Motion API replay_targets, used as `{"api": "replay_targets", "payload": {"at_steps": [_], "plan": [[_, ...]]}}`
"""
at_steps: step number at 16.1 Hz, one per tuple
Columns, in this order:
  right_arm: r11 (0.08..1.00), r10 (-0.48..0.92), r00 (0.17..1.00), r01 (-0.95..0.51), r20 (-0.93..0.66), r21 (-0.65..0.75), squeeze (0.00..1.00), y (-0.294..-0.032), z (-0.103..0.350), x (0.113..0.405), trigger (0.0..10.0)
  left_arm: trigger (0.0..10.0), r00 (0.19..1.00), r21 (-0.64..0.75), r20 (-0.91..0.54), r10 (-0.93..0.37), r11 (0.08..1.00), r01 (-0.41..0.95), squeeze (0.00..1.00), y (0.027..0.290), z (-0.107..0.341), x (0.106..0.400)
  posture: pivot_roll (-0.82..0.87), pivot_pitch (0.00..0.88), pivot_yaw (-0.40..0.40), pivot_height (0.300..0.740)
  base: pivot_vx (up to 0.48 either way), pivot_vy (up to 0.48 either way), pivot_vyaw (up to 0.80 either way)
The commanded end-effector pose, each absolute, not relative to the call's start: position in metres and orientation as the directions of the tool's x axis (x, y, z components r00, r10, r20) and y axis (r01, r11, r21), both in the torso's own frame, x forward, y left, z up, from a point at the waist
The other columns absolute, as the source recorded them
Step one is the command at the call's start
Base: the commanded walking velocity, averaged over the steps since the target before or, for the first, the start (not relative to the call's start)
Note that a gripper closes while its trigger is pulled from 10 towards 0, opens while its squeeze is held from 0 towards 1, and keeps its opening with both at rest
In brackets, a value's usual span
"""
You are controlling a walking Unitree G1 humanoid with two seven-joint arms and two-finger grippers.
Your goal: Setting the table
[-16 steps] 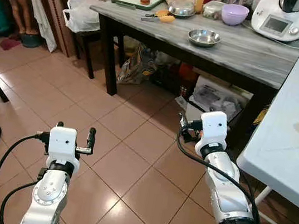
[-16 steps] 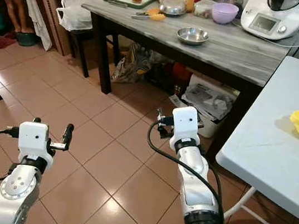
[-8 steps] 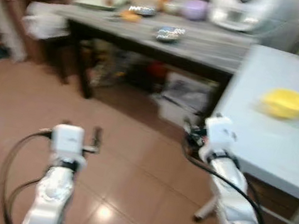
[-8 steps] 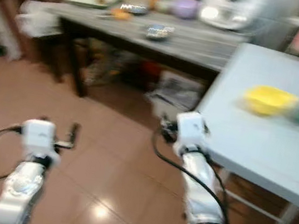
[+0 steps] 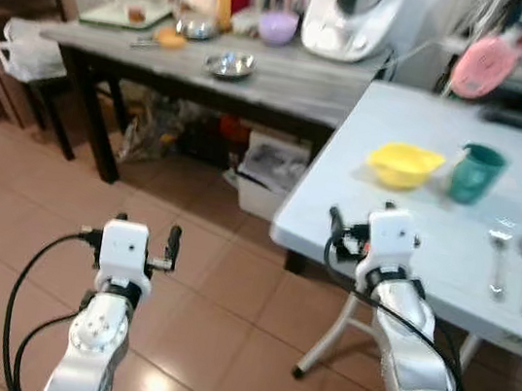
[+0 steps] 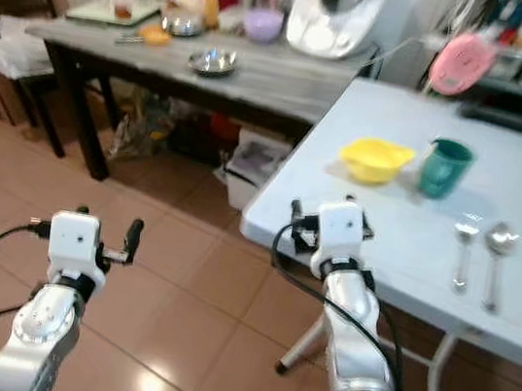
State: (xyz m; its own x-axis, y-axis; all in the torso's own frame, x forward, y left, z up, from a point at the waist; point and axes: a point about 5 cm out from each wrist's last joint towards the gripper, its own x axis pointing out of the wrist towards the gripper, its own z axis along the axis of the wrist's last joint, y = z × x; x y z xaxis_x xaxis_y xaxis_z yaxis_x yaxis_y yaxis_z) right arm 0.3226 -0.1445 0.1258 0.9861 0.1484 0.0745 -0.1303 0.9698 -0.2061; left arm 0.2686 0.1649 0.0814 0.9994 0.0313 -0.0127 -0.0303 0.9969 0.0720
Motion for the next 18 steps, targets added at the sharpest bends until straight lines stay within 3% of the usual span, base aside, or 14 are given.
{"api": "replay_targets", "payload": {"at_steps": [1,3,10,18], "plan": [[0.969,0.172,0.98,-0.15,0.097,-0.197,0.0,-0.135,0.132,0.324,10.0,10.0,0.999,0.082,-0.012,0.047,0.996,-0.046,0.0,0.173,0.083,0.269,-0.16,0.0,0.058,0.74,0.0,-0.352,0.0],[0.969,0.168,0.98,-0.146,0.101,-0.198,0.0,-0.134,0.134,0.325,10.0,10.0,0.999,0.085,-0.011,0.048,0.995,-0.047,0.0,0.174,0.083,0.268,-0.16,0.0,0.059,0.74,0.0,-0.352,0.0],[0.971,0.163,0.981,-0.141,0.106,-0.193,0.0,-0.134,0.133,0.324,10.0,10.0,0.999,0.087,-0.002,0.039,0.995,-0.038,0.0,0.174,0.085,0.269,-0.16,0.0,0.068,0.74,0.0,-0.285,-0.73],[0.971,0.159,0.98,-0.132,0.124,-0.198,0.0,-0.134,0.136,0.325,10.0,10.0,0.999,0.039,0.037,-0.038,0.999,0.037,0.0,0.166,0.095,0.268,-0.15,0.0,0.074,0.74,0.0,0.0,0.0]]}}
